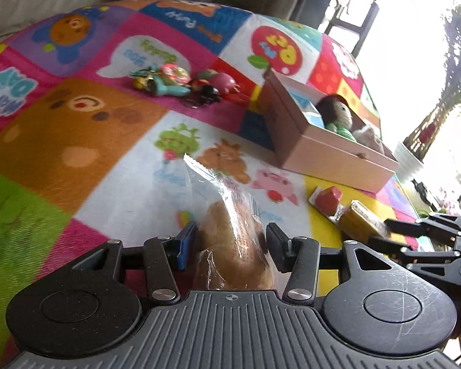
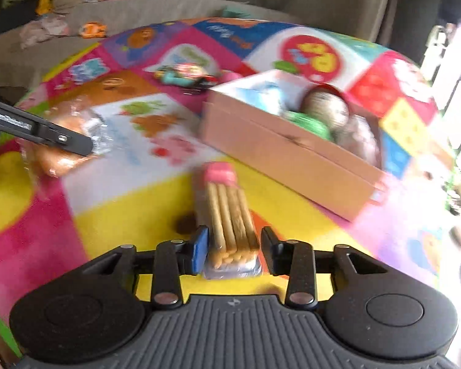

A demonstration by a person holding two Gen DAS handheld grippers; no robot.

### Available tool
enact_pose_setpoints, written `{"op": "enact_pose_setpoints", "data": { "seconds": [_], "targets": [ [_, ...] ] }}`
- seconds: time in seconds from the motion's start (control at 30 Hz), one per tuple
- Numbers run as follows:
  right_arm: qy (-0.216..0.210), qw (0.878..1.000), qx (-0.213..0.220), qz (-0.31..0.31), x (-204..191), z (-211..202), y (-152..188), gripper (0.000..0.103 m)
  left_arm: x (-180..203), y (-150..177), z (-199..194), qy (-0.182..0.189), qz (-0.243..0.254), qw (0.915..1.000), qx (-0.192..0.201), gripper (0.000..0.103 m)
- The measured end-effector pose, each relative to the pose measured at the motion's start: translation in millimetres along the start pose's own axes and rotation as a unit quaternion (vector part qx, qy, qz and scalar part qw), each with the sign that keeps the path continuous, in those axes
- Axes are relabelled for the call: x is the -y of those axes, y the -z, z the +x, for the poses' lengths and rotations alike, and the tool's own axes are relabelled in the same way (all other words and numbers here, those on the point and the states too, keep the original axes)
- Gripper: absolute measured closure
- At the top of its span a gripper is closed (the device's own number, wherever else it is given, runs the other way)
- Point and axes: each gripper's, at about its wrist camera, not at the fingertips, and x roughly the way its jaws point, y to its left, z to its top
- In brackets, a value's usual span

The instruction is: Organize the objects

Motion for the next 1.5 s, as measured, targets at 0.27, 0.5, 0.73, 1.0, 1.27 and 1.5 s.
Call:
{"op": "enact_pose_setpoints", "data": {
  "seconds": [0.27, 0.5, 0.73, 1.0, 1.27, 1.5],
  "targets": [
    [0.080, 0.995, 0.020, 0.060, 52.5, -4.7, 16.0, 0.049, 7.1, 1.6, 2.7, -0.004, -0.002, 1.0000, -0.004, 0.050],
    [0.020, 0.988, 0.041, 0.144, 49.5, -4.1, 12.6, 0.011, 7.4, 3.6, 1.9, -0.006, -0.007, 1.0000, 0.002, 0.050],
    [0.003, 0.980, 0.024, 0.198, 28.2, 29.4, -6.5, 0.004, 5.8, 4.9, 0.4, -0.003, -0.009, 0.9999, 0.006, 0.050],
    [-0.036, 0.988, 0.030, 0.149, 26.2, 22.9, -3.0, 0.003, 0.2, 8.5, -1.2, 0.008, -0.018, 0.9997, 0.018, 0.050],
    [-0.123, 0.988, 0.069, 0.058, -4.0, -8.4, -12.6, 0.009, 0.1, 8.7, -1.2, 0.009, -0.018, 0.9996, 0.019, 0.051],
    [-0.086, 0.995, 0.029, 0.035, 2.1, 37.8, -43.9, 0.037, -0.9, 7.7, -1.4, 0.011, -0.019, 0.9996, 0.017, 0.051]
  ]
}}
